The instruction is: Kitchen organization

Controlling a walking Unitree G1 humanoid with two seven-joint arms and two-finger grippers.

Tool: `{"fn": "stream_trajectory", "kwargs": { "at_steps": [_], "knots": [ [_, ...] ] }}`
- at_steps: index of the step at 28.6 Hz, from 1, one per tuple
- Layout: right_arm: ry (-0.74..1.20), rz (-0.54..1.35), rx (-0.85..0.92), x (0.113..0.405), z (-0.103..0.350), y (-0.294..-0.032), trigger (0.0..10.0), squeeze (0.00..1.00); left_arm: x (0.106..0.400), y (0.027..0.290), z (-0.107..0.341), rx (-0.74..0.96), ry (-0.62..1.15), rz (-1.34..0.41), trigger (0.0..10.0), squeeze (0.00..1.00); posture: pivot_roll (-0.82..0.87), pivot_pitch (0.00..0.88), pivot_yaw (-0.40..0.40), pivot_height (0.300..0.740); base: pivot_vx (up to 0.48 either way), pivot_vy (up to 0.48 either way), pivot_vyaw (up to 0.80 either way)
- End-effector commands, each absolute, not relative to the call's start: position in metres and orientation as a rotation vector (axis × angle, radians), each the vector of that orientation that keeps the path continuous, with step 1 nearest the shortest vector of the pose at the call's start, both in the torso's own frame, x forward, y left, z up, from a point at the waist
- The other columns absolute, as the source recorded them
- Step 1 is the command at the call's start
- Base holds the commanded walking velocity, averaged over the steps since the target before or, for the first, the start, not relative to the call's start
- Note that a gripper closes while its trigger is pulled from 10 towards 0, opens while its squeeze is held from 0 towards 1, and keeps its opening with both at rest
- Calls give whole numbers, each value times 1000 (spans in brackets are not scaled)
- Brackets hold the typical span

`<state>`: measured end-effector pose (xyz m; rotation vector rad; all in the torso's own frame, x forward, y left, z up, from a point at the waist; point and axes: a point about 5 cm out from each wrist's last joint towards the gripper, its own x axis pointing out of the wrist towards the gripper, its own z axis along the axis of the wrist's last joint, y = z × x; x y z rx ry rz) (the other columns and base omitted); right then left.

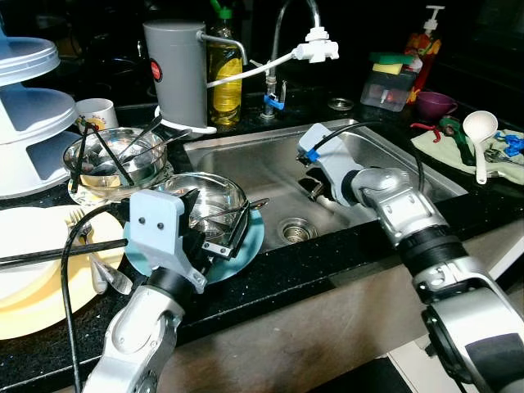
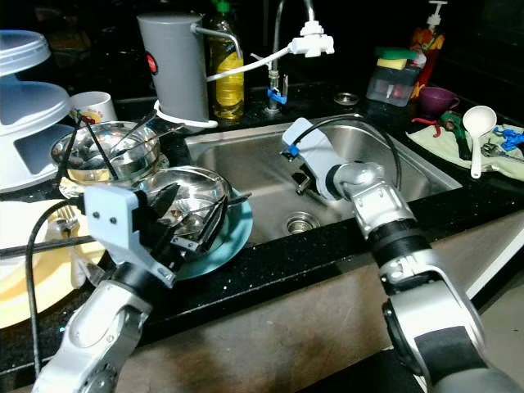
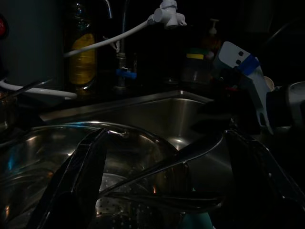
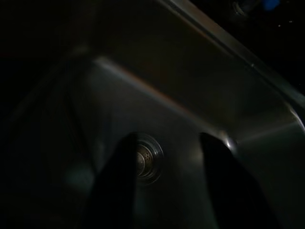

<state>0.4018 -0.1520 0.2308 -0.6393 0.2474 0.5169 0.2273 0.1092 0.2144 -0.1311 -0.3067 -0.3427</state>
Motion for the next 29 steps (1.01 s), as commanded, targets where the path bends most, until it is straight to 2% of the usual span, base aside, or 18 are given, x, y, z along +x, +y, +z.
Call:
{"fn": "stream_trajectory", "kwargs": {
  "at_steps": [1, 4, 5, 6, 9, 11, 15, 20, 21, 25, 29],
  "knots": [
    [204, 473, -649, 405, 238, -151, 10000, 1000, 223, 108, 213, -127, -293, -364, 10000, 0, 54, 0, -57, 740, 0, 0, 0],
    [152, 454, -640, 406, 244, -150, 10000, 1000, 220, 107, 211, -130, -285, -381, 10000, 0, 52, 0, -57, 740, 0, 0, 0],
    [81, 484, -560, 405, 253, -147, 10000, 0, 217, 106, 210, -131, -278, -405, 10000, 0, 51, 0, -57, 740, 0, 0, 0],
    [81, 484, -560, 405, 253, -147, 10000, 0, 217, 106, 210, -131, -278, -405, 10000, 0, 51, 0, -57, 740, 0, 0, 0],
    [-114, 630, -308, 395, 278, -138, 10000, 0, 210, 110, 213, -111, -284, -460, 10000, 0, 51, 0, -57, 740, 0, 0, 0],
    [-139, 661, -266, 392, 281, -138, 10000, 0, 210, 112, 214, -94, -288, -463, 10000, 0, 51, 0, -57, 740, 0, 0, 0],
    [-216, 803, -163, 381, 285, -131, 10000, 0, 220, 157, 225, 6, -341, -143, 10000, 0, 60, 0, -62, 740, 0, 0, 0],
    [-223, 937, -154, 371, 282, -123, 10000, 0, 211, 169, 223, 59, -328, 3, 10000, 0, 72, 0, -63, 740, 0, 0, 0],
    [-221, 1029, -202, 363, 280, -118, 10000, 0, 206, 168, 219, 48, -308, 30, 10000, 0, 82, 0, -66, 740, 0, 0, 0],
    [-200, 1167, -258, 350, 280, -114, 10000, 0, 195, 155, 212, 7, -266, 0, 10000, 0, 95, 0, -73, 740, 0, 0, 0],
    [-193, 1200, -274, 347, 282, -113, 10000, 0, 194, 149, 210, 9, -260, -30, 10000, 0, 98, 0, -75, 740, 0, 0, 0]
  ]
}}
